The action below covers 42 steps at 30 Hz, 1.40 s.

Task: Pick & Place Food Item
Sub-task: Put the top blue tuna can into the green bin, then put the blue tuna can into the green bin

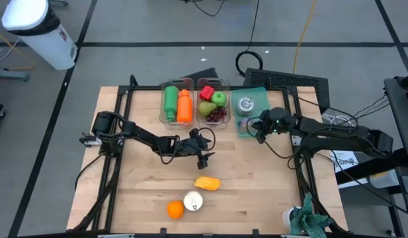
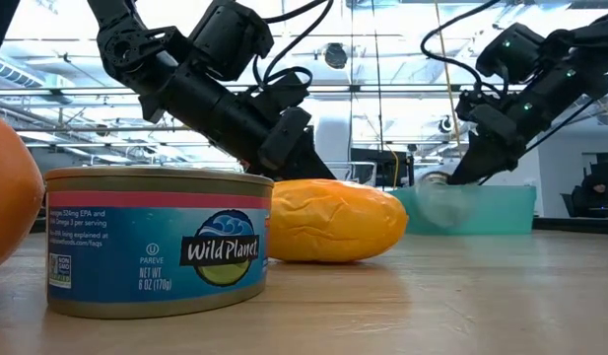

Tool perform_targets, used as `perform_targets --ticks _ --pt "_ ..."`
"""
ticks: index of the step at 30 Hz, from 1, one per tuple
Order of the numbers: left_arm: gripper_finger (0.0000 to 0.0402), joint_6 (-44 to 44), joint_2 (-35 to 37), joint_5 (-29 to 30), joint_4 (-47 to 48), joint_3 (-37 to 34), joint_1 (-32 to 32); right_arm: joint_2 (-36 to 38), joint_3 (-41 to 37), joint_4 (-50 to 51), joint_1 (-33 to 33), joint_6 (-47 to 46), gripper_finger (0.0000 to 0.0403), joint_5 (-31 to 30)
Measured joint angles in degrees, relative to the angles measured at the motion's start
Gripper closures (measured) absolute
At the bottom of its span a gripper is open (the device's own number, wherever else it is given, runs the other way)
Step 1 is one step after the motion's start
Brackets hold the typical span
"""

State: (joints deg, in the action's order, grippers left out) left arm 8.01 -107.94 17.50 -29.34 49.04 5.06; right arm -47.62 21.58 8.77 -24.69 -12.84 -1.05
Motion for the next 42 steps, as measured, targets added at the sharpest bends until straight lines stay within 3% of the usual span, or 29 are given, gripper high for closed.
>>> perform_targets --ticks 2,4,8,14,26,30,34,38,42 --pt "0.0117 0.00 0.00 0.00 0.01 0.00 0.00 0.03 0.00 -0.33 0.00 -0.10 0.0371 1.08" --pt "0.0117 0.00 0.00 0.00 0.02 0.00 0.00 0.01 0.00 -0.20 0.00 -1.55 0.0393 1.11" --pt "0.0117 0.00 0.00 0.00 0.00 0.00 0.00 0.01 0.00 -0.81 0.02 -2.60 0.0373 -0.89" --pt "0.0117 0.00 0.00 0.00 0.02 0.00 0.00 -1.09 0.00 -0.30 0.00 -2.30 0.0363 -11.29" --pt "0.0117 0.02 1.74 -0.29 2.57 -0.09 0.11 -1.57 -0.55 -4.30 0.02 0.48 0.0394 -12.03" --pt "0.0117 2.45 7.91 -5.16 10.57 -0.07 0.71 1.11 -0.55 -6.96 0.07 2.06 0.0395 -6.60" --pt "0.0117 6.11 13.51 -15.85 19.73 -0.04 2.60 2.99 -0.55 -12.19 0.57 5.04 0.0380 3.13" --pt "0.0117 9.95 15.86 -27.12 22.06 -0.04 6.61 3.16 -0.55 -18.63 2.68 5.10 0.0347 9.30" --pt "0.0117 17.59 16.17 -28.01 21.51 0.00 12.31 3.16 -0.55 -21.56 4.86 5.20 0.0316 10.12"
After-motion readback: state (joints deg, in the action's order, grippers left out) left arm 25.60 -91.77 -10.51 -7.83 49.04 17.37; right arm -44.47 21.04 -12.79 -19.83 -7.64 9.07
